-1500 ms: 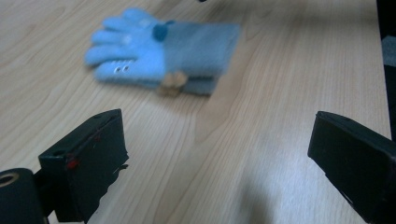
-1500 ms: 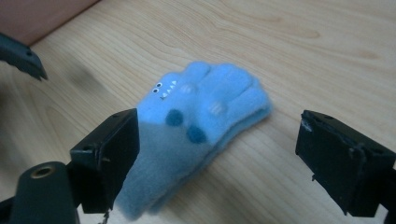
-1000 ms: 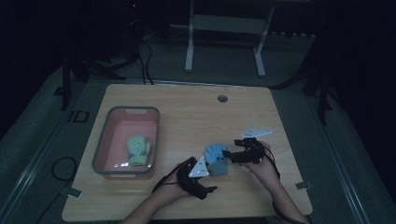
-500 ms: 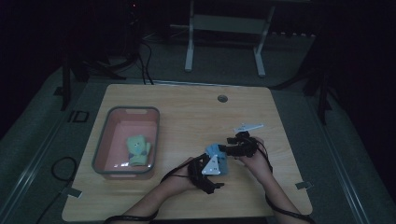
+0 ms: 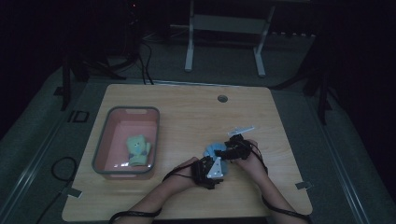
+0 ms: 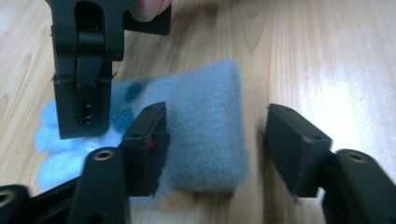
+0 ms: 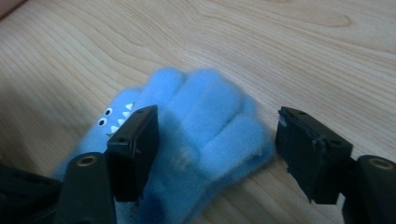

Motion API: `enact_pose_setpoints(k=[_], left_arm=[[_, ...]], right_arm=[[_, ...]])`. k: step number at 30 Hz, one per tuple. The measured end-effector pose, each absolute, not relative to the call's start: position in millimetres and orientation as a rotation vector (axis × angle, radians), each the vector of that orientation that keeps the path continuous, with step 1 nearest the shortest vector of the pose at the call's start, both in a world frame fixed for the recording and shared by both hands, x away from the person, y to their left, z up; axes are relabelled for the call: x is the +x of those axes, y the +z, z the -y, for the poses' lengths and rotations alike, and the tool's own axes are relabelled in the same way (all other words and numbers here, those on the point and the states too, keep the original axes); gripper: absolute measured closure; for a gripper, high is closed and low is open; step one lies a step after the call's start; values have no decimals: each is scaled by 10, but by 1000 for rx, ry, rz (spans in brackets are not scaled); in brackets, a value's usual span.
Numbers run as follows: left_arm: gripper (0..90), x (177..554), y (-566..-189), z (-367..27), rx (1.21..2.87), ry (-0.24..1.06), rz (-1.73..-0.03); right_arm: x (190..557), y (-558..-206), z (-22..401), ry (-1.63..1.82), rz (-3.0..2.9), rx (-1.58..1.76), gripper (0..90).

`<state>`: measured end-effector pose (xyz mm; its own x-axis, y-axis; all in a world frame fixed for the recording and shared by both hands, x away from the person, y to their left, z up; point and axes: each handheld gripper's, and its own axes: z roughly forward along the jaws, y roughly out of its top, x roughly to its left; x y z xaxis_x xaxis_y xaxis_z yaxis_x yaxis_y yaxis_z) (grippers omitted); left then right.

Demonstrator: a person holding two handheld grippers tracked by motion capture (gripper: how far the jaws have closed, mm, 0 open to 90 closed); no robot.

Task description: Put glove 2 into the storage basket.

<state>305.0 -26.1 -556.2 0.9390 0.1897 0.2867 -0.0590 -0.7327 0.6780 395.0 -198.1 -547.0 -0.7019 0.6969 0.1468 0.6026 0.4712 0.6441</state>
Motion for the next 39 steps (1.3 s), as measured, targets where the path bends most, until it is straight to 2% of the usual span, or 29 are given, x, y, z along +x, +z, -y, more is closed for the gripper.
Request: enact_pose_setpoints(k=[5, 6, 7, 8, 10, 11, 12, 13, 14, 15, 18, 23, 39], left_arm=[[582, 3061, -5556, 262, 2370, 469, -87], [582, 3070, -5557, 259, 2373, 473, -89], [620, 3076, -5556, 258, 2375, 468, -94], [663, 3082, -5552, 255, 2376, 468, -94], [684, 3092, -5544, 247, 2372, 464, -100], [712, 3101, -5542, 243, 2368, 458, -110], [712, 3110, -5539, 240, 2365, 447, -121], [728, 3119, -5538, 236, 2362, 437, -132], [728, 3127, -5538, 233, 2358, 424, -139], [741, 3137, -5535, 229, 2356, 414, -142], [749, 3158, -5519, 221, 2357, 386, -153], [763, 3161, -5466, 197, 2365, 368, -177], [767, 3126, -5050, -60, 2388, 376, -174]], right_arm=[[3940, -5482, 1971, 1019, -2578, 1124, 290], [3932, -5483, 1965, 1009, -2578, 1115, 298], [3914, -5482, 1955, 1009, -2584, 1096, 333], [3906, -5479, 1957, 1025, -2594, 1093, 408], [3906, -5476, 1960, 1041, -2610, 1087, 442], [3903, -5475, 1959, 1047, -2617, 1082, 525], [3903, -5475, 1959, 1047, -2617, 1082, 525], [3907, -5475, 1955, 1077, -2651, 1092, 611], [3907, -5475, 1955, 1077, -2651, 1092, 611], [3906, -5477, 1938, 1087, -2678, 1091, 697], [3908, -5476, 1925, 1094, -2691, 1106, 741], [3944, -5457, 1966, 1160, -2689, 1179, 780], [3885, -5084, 1798, 1257, -2662, 1097, 785]])
